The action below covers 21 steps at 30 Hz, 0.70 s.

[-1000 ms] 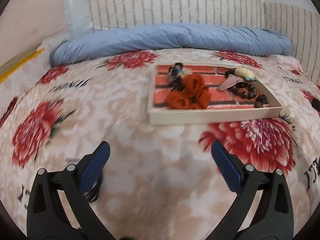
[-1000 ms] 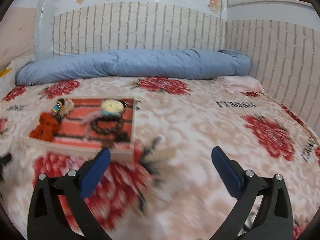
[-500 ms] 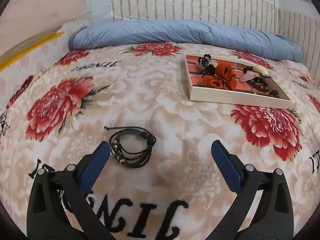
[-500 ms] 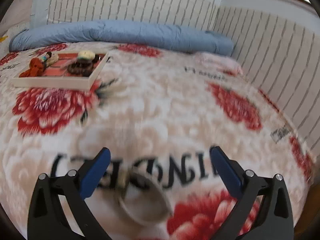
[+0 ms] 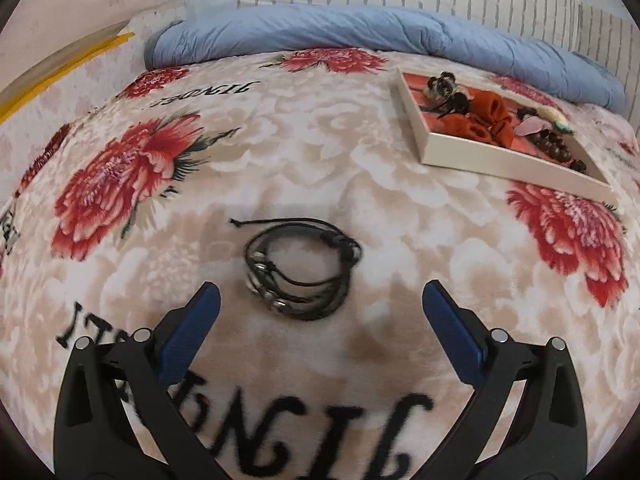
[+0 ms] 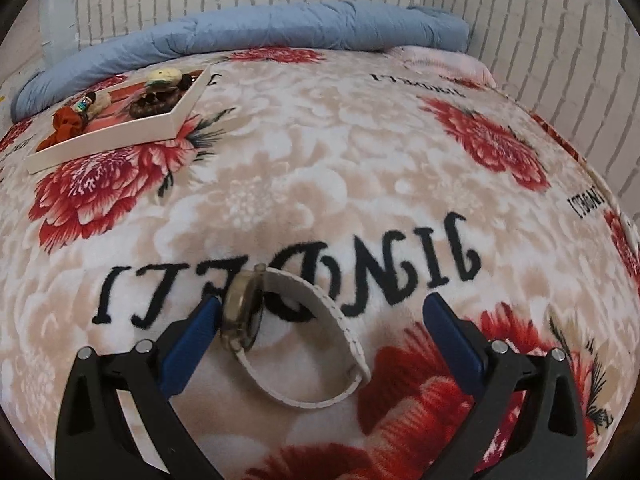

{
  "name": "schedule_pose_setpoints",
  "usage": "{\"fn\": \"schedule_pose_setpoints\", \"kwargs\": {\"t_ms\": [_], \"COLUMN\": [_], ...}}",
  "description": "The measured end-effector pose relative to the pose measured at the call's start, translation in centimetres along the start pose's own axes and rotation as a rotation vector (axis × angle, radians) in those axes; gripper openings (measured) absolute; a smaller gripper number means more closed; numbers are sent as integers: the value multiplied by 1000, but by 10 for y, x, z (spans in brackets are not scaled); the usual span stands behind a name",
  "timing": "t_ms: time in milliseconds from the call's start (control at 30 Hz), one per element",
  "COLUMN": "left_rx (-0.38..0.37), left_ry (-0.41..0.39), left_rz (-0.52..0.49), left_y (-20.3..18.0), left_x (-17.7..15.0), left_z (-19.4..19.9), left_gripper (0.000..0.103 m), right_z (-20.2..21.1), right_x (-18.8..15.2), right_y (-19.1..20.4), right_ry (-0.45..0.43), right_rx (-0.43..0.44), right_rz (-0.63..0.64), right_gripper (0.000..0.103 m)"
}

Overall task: Organize jewelry
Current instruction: 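Withdraw both tools from the tray toward the leather bracelet and white watch, then grasp the black leather wrap bracelet with the left tool while the right tool grasps the white-strap watch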

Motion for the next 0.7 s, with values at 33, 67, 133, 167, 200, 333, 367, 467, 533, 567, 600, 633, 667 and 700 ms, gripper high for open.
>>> {"fn": "schedule_pose_setpoints", "kwargs": {"t_ms": [33, 67, 133, 167, 200, 333, 367, 467, 533, 567, 600, 633, 667, 700], "left_rx": [13, 24, 11, -6, -18, -38, -41, -52, -66, -72, -74, -82, -94, -99], "left_ry": [1, 4, 14, 27, 39, 81, 77, 74, 69, 67, 65, 59, 52, 46], "left_rz": [-4, 0, 24, 43, 50, 35, 28, 24, 21, 17, 15, 10, 1, -10], "left_y": [3, 9, 16, 18, 19, 16, 14, 13, 12, 11, 10, 8, 5, 2], "left_x": [1, 2, 2, 1, 0, -3, -1, 5, 8, 10, 10, 10, 10, 11], "left_z": [0, -1, -5, -9, -13, -30, -32, -38, -41, -42, -42, -41, -39, -37], "left_gripper": [98, 98, 98, 97, 97, 91, 91, 90, 87, 84, 82, 76, 68, 65], "right_z": [-1, -3, -6, -8, -9, -15, -16, -16, -16, -15, -15, -14, -14, -13], "right_x": [-1, -1, -3, -4, -5, -8, -9, -9, -9, -9, -9, -9, -9, -9], "right_y": [-1, -1, -1, -1, 0, 2, 2, 4, 7, 8, 9, 10, 11, 12], "right_ry": [7, 14, 27, 34, 42, 69, 70, 71, 71, 71, 70, 68, 67, 67], "right_rx": [2, 3, 3, 4, 5, 11, 10, 13, 18, 22, 27, 31, 34, 38], "right_rz": [-6, -9, -11, -11, -11, -6, -5, 0, 6, 7, 9, 12, 16, 17], "right_gripper": [98, 98, 98, 98, 97, 89, 89, 85, 80, 78, 74, 72, 71, 67]}}
Point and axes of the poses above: each gripper's, at about its wrist camera, not at the fingertips, and z roughly against the way its jaws point, y to its left, x to its top, the point moved 9 cm from there along -z, roughly the way its jaws point, and after that the axes turned 4 degrees about -z, right-handed, at the moved point
